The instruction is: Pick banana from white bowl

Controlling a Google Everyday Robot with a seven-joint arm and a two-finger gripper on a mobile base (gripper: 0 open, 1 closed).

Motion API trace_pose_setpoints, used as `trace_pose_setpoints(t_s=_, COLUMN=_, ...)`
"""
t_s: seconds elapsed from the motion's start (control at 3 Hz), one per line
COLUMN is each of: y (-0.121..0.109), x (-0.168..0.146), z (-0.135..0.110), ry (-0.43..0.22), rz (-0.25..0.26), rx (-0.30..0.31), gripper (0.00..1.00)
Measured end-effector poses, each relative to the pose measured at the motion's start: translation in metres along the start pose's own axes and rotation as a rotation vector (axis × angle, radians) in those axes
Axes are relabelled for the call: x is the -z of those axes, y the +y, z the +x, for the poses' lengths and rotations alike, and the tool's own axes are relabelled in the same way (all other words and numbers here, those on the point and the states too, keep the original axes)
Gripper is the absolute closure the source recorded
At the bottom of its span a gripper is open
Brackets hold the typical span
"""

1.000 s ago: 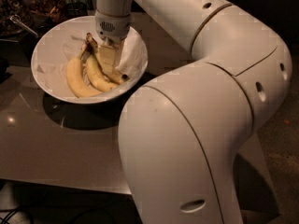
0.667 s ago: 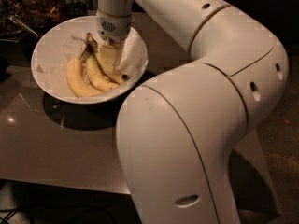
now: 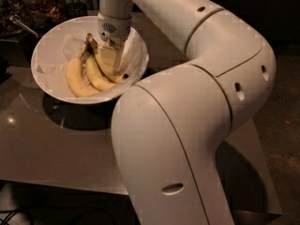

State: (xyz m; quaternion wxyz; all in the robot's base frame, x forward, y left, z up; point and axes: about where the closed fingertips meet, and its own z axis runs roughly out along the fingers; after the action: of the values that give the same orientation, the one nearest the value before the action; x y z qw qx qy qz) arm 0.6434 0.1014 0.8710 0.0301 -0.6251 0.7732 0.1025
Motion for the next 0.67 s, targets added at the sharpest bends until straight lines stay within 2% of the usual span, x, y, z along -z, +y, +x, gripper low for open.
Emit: trace_pose_setpoints(t_s=0.67, y=-0.0049, x=-0.0007, z=0.0009, ry=-0.015, rz=-0.018, rx=0.003, gripper=0.64)
